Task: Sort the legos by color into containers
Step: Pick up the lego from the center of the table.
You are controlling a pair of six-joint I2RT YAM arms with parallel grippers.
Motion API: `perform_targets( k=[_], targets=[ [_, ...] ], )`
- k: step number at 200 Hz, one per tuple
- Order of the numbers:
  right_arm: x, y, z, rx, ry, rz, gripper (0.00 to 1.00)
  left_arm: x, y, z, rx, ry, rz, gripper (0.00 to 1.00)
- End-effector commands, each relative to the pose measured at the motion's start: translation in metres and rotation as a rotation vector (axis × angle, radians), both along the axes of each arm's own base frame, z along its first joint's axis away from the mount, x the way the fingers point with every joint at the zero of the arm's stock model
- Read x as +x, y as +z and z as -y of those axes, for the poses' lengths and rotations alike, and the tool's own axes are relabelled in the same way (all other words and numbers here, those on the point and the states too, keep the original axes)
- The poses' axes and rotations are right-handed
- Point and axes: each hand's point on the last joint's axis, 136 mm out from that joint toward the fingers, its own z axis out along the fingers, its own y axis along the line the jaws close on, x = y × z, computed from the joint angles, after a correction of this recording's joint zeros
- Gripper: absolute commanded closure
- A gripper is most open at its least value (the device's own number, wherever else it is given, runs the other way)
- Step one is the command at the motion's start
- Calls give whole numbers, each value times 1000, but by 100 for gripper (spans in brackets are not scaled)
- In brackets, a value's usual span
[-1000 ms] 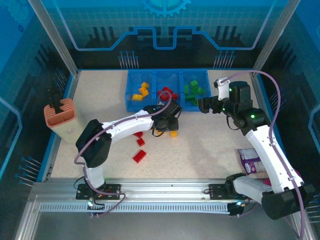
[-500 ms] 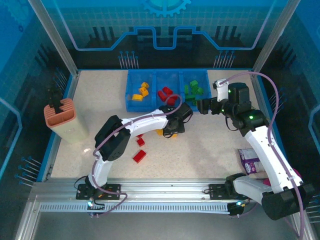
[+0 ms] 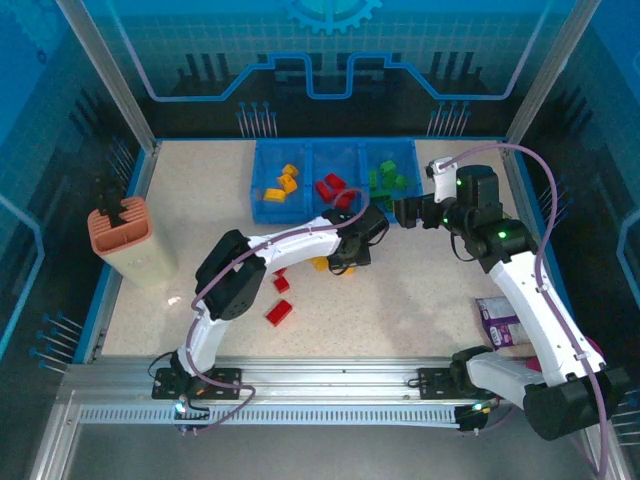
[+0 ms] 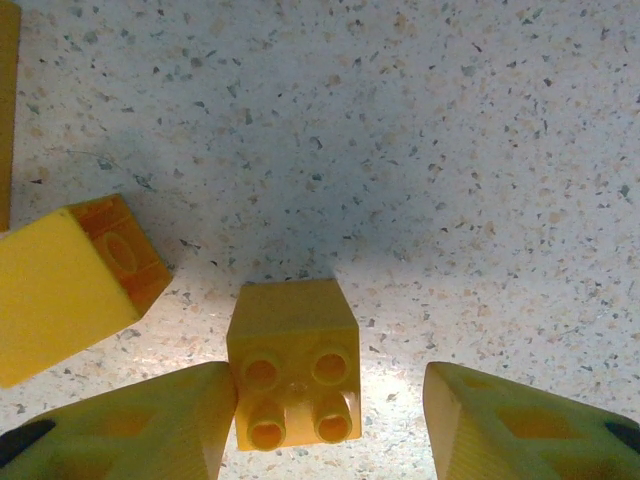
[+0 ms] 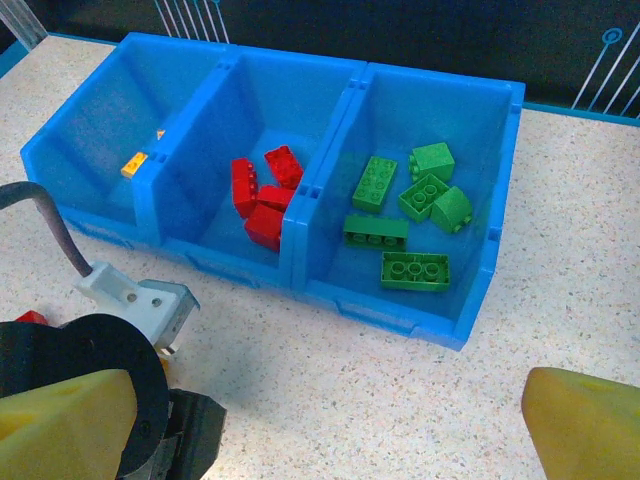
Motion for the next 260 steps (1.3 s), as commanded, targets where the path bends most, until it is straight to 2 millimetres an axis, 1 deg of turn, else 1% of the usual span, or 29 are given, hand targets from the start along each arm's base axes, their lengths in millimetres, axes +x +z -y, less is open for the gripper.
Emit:
perform_targets(
  k=[1, 21, 68, 93, 121, 137, 167, 179, 194, 205, 222, 228, 243, 260],
  targets=[
    [3, 2, 1, 9, -2, 13, 0, -12, -24, -12, 89, -21, -63, 46],
    [3, 1, 1, 6, -3, 14, 0, -15, -28, -12, 91, -31, -75, 46],
    [3, 0, 1, 8, -1, 11, 0, -16, -34, -13, 107, -54, -89, 45],
    [4, 0, 1, 6, -4, 13, 0, -19, -39, -16, 114, -52, -100, 45],
    [4, -1, 1, 10, -2, 8, 0, -17, -40, -12, 101, -59, -96, 47],
    [4, -1, 1, 7, -5, 10, 0, -16, -40, -9, 92, -67, -96, 52],
    [5, -2, 2, 5, -9, 10, 0, -14, -38, -6, 87, -79, -90, 69],
    [5, -4, 2, 5, -10, 6, 0, -13, -34, -7, 93, -84, -85, 73],
    [6, -4, 2, 3, -10, 6, 0, -13, -25, -11, 108, -99, -69, 78],
    [5, -2, 3, 1, -12, 9, 0, -11, -13, -14, 119, -127, -45, 82],
    [4, -2, 3, -2, -11, 11, 0, -3, 17, -25, 164, -176, 26, 83],
    [3, -2, 3, -1, -9, 9, 0, 0, 29, -32, 186, -180, 48, 83],
    [3, -3, 1, 3, -2, 6, 0, 13, 56, -45, 208, -193, 107, 83],
    [4, -5, 0, 5, 4, -1, 0, 29, 81, -62, 208, -199, 163, 82]
  ],
)
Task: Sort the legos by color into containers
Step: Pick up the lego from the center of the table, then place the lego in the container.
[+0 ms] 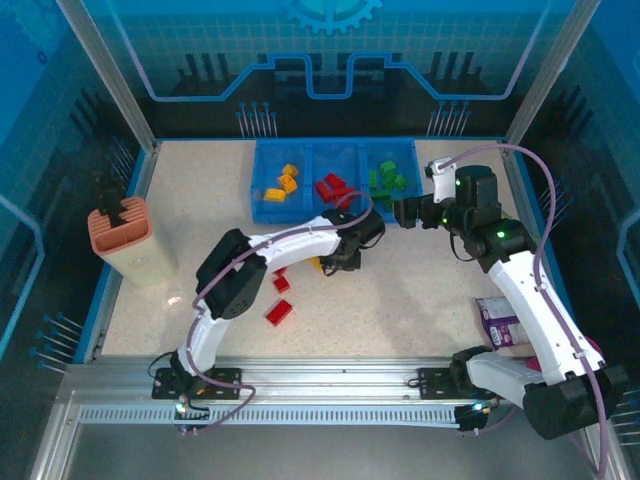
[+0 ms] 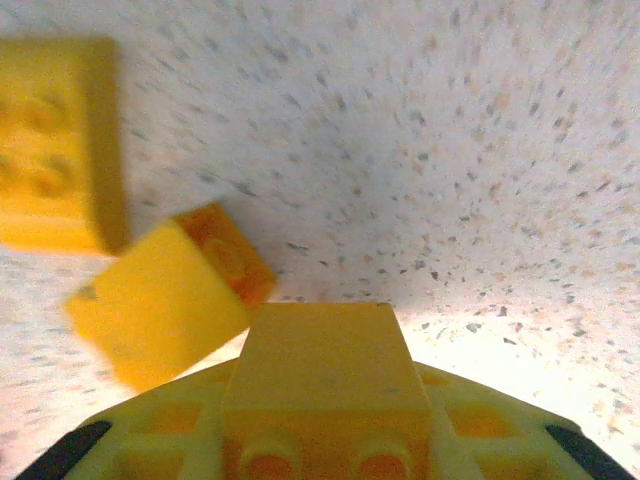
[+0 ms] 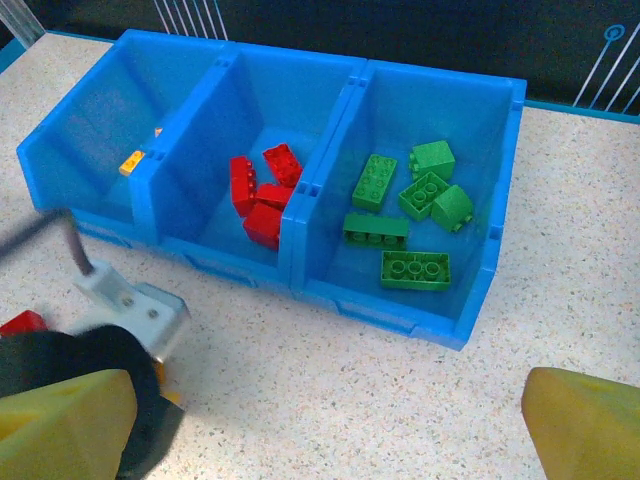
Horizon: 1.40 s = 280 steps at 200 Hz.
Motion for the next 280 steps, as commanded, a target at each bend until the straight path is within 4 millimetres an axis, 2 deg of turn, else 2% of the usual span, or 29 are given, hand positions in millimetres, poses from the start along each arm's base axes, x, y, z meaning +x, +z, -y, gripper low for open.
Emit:
perform_targets(
  k=[1, 17, 33, 85, 97, 123, 142, 163, 188, 209, 219, 232, 249, 280],
  targets=[
    [2, -2, 0, 6, 5, 1, 0, 31, 75, -29, 11, -46, 154, 82],
    [2, -1, -1, 7, 13, -4, 0, 49, 92, -47, 8, -53, 195, 82],
    [3, -2, -2, 5, 20, -9, 0, 66, 100, -65, -9, -61, 218, 82],
    [5, -9, -5, 8, 27, -53, 0, 138, 101, -131, 2, 5, 299, 82],
    [5, -12, -5, 7, 28, -60, 0, 156, 98, -143, 18, 28, 317, 82],
    [6, -17, -4, 0, 23, -68, 0, 194, 78, -161, 110, 39, 338, 83],
    [7, -19, -5, -4, 26, -78, 0, 220, 63, -164, 96, 60, 336, 83],
    [7, -21, -4, -12, 24, -86, 0, 239, 53, -167, 85, 82, 331, 83],
    [8, -22, -2, -24, 19, -86, 0, 250, 46, -168, 70, 89, 321, 82],
    [10, -22, -3, -26, 19, -90, 0, 252, 44, -169, 65, 92, 321, 80],
    [10, -21, -3, -24, 19, -92, 0, 251, 45, -171, 67, 94, 319, 77],
    [10, -22, -4, -20, 24, -98, 0, 249, 49, -172, 70, 97, 320, 67],
    [10, -23, -5, -17, 26, -103, 0, 245, 66, -173, 62, 92, 342, 50],
    [11, -25, -7, -11, 31, -111, 0, 229, 122, -172, 91, -8, 448, 47]
  ],
)
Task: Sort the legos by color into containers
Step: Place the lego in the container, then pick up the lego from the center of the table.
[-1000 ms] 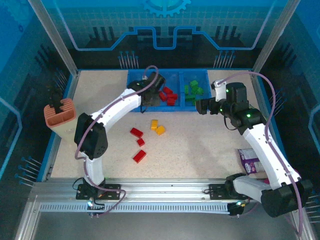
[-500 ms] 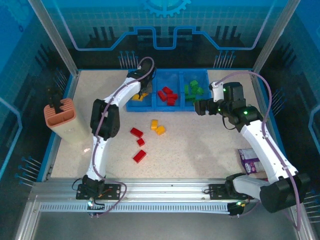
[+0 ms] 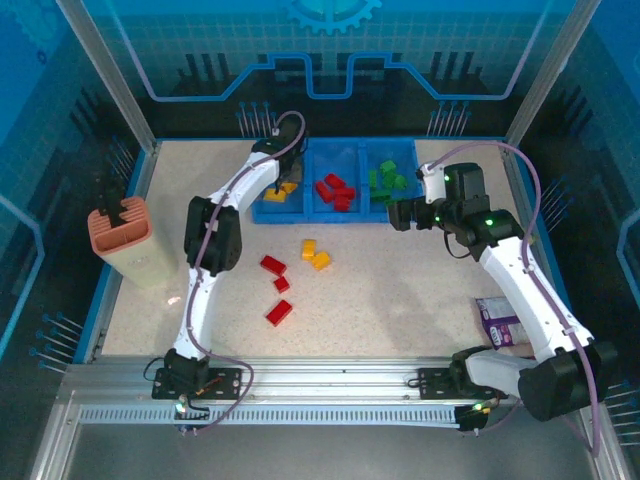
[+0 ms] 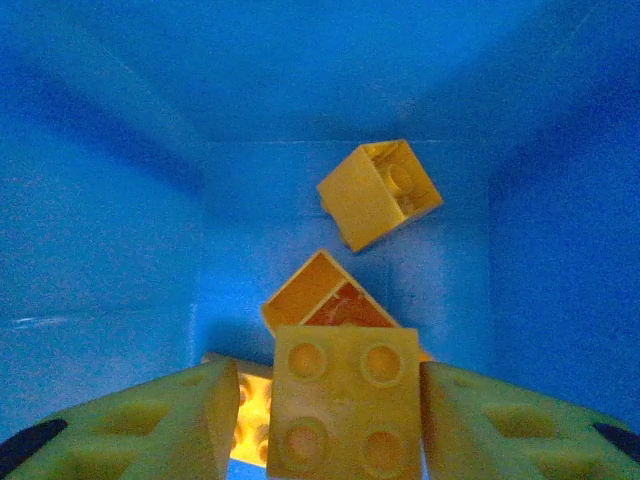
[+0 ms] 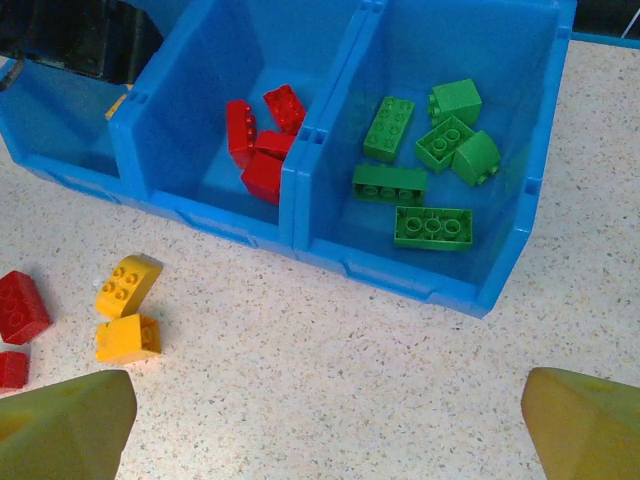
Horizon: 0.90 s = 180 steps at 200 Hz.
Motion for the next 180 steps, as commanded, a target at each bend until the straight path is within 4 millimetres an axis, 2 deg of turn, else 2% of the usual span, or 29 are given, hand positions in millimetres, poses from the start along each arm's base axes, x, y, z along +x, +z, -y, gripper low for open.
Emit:
perform_targets(
  k=[1, 29, 45, 58, 77, 103, 118, 135, 180],
  targets=[
    [3, 7, 0, 9, 6, 6, 0, -13, 84, -1, 24, -90, 142, 46],
    [4, 7, -5, 20, 22, -1, 0, -56, 119, -1, 48, -231, 166, 44],
    [4, 8, -7, 24, 30, 4, 0, -92, 117, 6, 29, -344, 147, 44],
    [5, 9, -11, 26, 48, 7, 0, -122, 111, 19, 25, -456, 134, 44],
    [5, 11, -18, 32, 83, 9, 0, -163, 88, 38, 57, -586, 101, 43],
    [2, 18, -27, 29, 124, 30, 0, -205, 52, 70, 56, -729, 31, 41],
    [1, 22, -27, 24, 124, 39, 0, -220, 35, 88, 37, -789, -2, 40],
    [0, 25, -28, 20, 125, 50, 0, -227, 19, 103, 10, -823, -35, 40],
    [-6, 26, -30, 12, 137, 49, 0, -229, -15, 126, 30, -880, -123, 40]
  ],
)
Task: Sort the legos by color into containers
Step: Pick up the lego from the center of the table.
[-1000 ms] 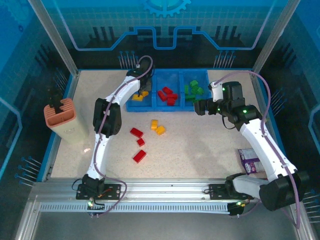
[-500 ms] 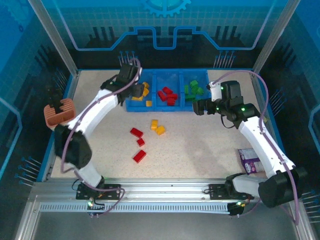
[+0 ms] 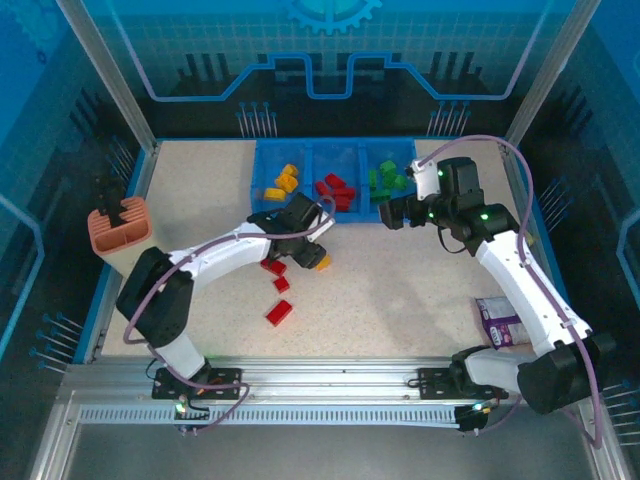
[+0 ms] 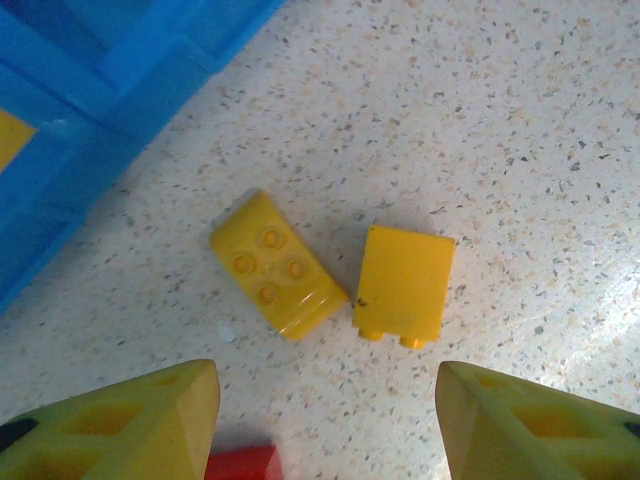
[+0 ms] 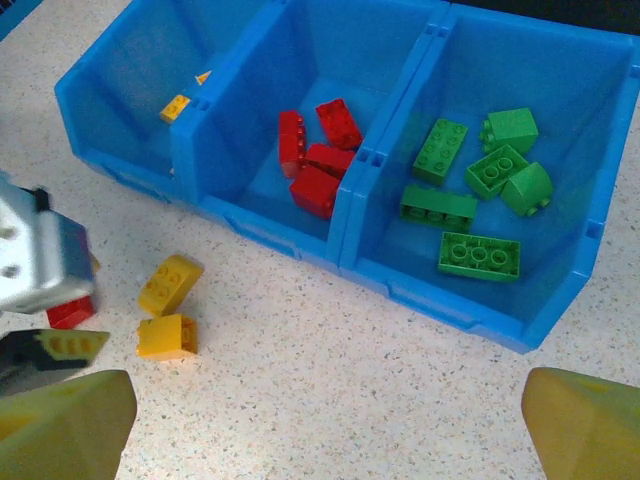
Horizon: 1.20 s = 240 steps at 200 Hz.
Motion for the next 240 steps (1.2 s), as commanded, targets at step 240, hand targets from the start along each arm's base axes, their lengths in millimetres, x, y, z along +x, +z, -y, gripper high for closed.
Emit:
perform_targets(
  k=[240],
  targets=[
    [3, 5, -5, -37, 23, 52, 0, -13, -73, 30, 151, -88, -175, 63]
  ],
)
